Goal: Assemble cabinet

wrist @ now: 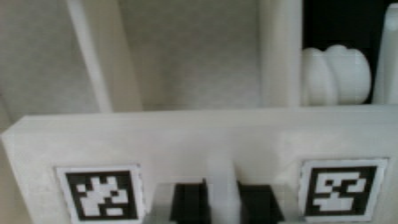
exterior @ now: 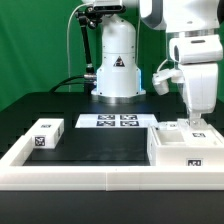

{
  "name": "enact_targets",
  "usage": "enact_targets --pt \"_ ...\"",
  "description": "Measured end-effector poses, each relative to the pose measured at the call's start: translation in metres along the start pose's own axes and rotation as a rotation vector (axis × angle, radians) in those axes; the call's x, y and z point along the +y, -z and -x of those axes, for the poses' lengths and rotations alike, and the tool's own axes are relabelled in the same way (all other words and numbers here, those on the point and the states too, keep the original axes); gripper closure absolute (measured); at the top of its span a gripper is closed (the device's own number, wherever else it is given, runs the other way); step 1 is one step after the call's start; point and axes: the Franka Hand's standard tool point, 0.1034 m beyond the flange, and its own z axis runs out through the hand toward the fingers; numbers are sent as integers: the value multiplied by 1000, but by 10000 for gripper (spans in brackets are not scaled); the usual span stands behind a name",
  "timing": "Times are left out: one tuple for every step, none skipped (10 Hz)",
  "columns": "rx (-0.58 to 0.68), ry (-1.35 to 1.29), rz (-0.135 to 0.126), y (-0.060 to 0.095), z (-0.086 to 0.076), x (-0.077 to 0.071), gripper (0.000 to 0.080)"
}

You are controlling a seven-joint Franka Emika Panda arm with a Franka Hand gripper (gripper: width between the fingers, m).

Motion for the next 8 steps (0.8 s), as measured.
enact_targets --pt "8 8 14 0 0 11 729" --pt "2 24 19 -1 -3 17 729" --pt "-17 61 25 -1 -6 24 728" --pt "-22 74 35 -1 -6 29 728" --pt "-23 73 33 -1 -6 29 728" --pt "-24 73 30 -1 -5 29 728" --pt "-25 72 28 -1 -5 29 728" --pt "-28 69 24 1 -5 28 728"
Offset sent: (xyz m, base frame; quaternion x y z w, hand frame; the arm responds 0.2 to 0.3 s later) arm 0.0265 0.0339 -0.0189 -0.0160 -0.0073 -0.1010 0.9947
